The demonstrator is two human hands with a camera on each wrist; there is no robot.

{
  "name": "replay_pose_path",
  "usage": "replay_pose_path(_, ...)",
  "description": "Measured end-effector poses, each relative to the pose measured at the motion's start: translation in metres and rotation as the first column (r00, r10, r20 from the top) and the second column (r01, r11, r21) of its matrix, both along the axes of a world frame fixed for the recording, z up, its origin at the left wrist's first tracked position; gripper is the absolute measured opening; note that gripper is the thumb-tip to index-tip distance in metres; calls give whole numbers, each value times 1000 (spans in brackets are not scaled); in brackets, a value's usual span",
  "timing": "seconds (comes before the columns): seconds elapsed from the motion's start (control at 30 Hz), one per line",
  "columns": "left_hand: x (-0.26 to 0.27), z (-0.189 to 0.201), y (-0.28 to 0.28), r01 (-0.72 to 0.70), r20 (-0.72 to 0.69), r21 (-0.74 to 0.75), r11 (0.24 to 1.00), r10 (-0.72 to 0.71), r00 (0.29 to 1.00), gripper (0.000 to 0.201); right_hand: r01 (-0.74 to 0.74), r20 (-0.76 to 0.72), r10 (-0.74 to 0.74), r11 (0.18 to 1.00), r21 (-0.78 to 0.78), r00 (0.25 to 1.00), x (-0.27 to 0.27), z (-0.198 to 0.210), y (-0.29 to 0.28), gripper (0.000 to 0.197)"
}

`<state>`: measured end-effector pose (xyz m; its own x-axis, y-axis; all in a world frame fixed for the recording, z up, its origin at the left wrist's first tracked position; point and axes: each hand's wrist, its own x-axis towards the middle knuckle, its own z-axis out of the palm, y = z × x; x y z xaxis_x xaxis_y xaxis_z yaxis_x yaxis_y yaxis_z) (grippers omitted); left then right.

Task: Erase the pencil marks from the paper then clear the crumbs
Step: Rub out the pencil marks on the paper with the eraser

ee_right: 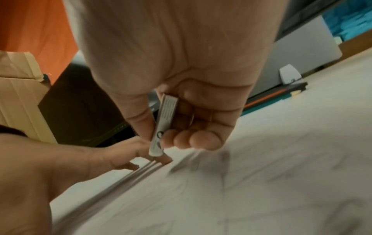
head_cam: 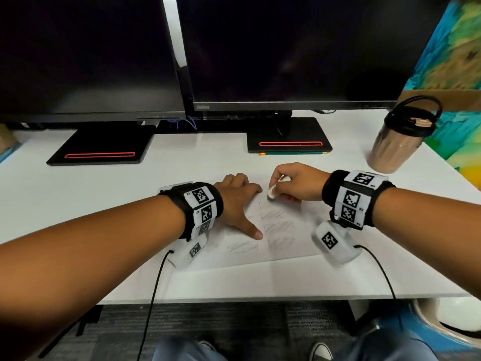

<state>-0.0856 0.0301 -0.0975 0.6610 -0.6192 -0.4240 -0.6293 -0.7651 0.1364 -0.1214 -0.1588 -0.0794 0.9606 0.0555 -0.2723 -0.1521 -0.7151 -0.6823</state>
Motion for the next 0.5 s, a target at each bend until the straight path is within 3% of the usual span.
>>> replay_pose_path(0.23, 6, -9, 2, 28, -84, 112, 993, -18, 996, 131, 81, 1, -82, 993, 91, 997, 16, -15, 10, 8)
replay_pose_path(0.5, 7, -16, 0, 42, -102, 149, 988, -27, 994, 127, -35, 50, 39, 996, -84, 998, 22, -21, 13, 12)
